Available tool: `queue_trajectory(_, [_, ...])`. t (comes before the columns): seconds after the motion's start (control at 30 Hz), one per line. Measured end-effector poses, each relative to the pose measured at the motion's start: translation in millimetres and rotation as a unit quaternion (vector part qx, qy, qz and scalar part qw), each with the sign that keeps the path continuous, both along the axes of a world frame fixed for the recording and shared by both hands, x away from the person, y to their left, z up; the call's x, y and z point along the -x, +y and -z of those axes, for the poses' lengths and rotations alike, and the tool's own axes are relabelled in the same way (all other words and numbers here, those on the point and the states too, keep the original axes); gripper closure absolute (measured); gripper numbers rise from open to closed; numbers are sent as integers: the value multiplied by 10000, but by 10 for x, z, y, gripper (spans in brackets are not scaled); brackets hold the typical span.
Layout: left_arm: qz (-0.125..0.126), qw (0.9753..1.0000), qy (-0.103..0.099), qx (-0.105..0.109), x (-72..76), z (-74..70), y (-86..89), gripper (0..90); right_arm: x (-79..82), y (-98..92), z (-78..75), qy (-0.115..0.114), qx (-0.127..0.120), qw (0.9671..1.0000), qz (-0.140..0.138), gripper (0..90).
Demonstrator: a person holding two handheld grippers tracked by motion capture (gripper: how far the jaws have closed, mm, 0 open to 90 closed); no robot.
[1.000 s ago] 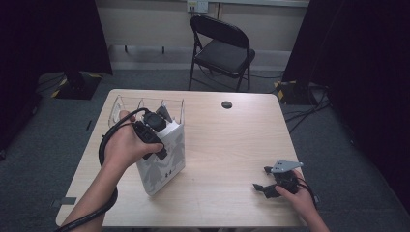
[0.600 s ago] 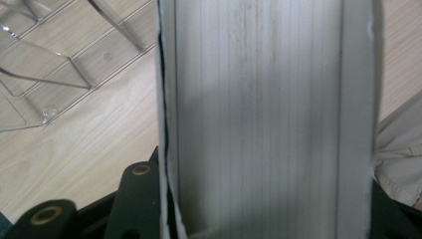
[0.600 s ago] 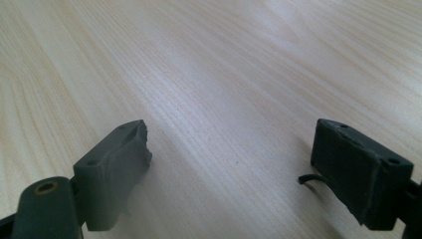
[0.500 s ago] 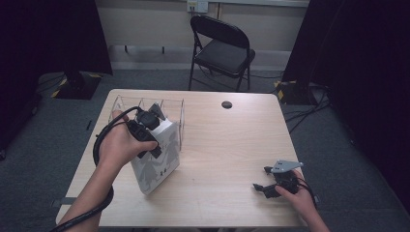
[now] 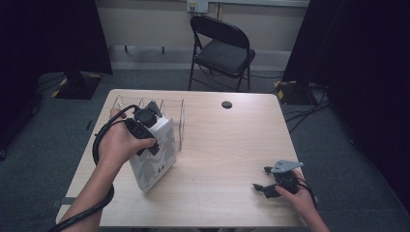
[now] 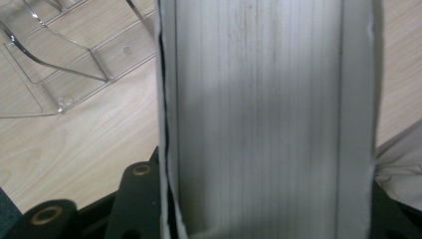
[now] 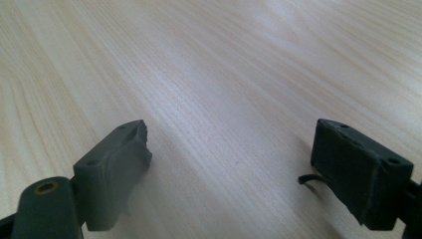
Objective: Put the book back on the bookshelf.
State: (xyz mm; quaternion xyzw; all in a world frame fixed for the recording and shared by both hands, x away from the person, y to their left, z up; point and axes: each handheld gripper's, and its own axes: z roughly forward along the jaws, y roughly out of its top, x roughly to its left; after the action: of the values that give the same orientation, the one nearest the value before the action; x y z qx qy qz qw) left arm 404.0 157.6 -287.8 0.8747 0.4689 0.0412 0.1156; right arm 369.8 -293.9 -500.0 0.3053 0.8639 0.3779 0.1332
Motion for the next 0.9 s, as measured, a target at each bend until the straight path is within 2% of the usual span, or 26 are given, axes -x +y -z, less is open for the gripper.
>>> queue_trajectory(0.37, [-172, 9999, 1, 14, -114, 42, 3, 530, 0, 0, 0, -1, -3, 10000, 0, 139])
queue_trajectory(0.7, [-230, 9997, -16, 17, -193, 9, -47, 531, -2, 0, 1, 12, -13, 10000, -16, 139])
queue_trajectory(0.9, [-352, 9994, -47, -7, -228, -12, -65, 531, -1, 0, 1, 12, -13, 10000, -14, 139])
